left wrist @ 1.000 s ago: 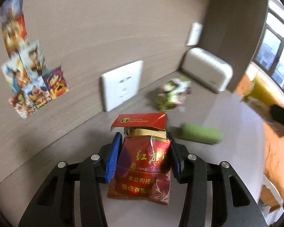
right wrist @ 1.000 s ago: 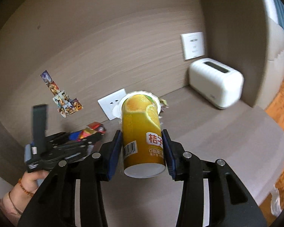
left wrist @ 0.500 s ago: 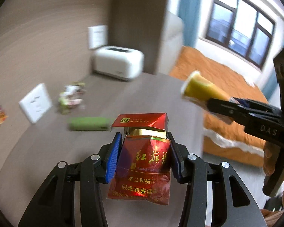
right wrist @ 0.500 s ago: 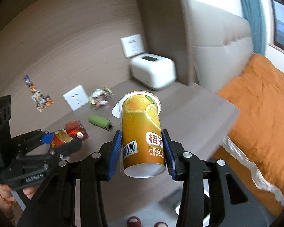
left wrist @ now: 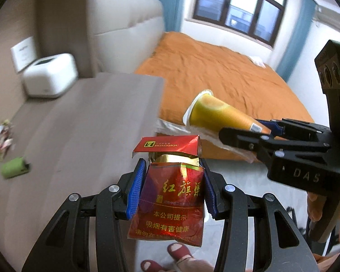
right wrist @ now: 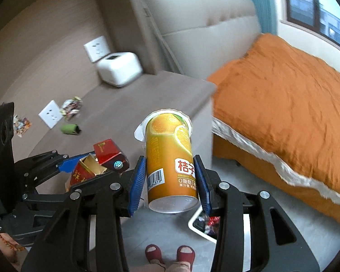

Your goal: Collect trash

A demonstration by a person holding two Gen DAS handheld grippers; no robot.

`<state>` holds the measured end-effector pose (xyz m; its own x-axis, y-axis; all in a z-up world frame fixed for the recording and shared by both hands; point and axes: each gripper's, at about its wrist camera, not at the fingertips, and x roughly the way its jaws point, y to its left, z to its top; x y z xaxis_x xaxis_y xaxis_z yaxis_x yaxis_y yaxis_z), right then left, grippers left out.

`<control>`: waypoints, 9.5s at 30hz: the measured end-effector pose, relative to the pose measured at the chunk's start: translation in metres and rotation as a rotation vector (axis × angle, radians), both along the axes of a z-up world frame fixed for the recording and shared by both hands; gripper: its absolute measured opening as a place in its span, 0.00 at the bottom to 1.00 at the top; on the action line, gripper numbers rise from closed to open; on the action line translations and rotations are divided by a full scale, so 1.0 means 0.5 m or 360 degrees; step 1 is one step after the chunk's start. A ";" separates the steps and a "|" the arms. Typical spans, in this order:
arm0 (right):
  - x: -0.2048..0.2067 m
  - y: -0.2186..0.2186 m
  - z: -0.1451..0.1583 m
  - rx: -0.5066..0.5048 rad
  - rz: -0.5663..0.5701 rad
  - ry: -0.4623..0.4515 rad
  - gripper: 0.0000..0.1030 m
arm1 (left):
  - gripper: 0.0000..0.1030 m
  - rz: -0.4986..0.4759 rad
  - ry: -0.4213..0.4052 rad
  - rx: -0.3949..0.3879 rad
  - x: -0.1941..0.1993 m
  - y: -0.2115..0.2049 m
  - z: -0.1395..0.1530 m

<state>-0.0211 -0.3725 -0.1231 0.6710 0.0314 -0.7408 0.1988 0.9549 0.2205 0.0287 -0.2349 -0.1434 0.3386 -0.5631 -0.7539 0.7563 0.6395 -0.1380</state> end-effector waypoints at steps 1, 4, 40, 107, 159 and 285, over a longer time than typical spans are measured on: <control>-0.012 -0.013 -0.010 0.0009 -0.0030 0.0015 0.42 | 0.45 -0.0032 0.0003 0.0011 -0.007 -0.018 -0.007; -0.040 -0.048 -0.038 0.0036 -0.0104 0.0056 0.42 | 0.45 -0.0110 0.0025 0.0040 -0.021 -0.064 -0.028; -0.055 -0.231 -0.834 0.0337 -0.0506 0.0769 0.92 | 0.95 -0.0310 0.0598 0.0488 -0.001 -0.304 -0.870; 0.312 0.274 0.059 -0.0188 0.0734 -0.0236 0.95 | 0.95 0.1044 -0.0363 0.0068 0.210 0.372 0.014; 0.613 0.485 -0.061 -0.0008 0.0931 0.0039 0.51 | 0.26 0.0137 -0.0042 0.0066 0.356 0.397 -0.111; 0.060 0.191 0.166 -0.0188 0.0412 -0.0509 0.95 | 0.95 0.1121 -0.0339 -0.0006 0.012 0.295 0.130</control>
<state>0.0089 -0.2770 -0.0401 0.8488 0.1563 -0.5051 -0.1113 0.9867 0.1183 0.0346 -0.0876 -0.0782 0.7601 -0.1602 -0.6298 0.1769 0.9835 -0.0368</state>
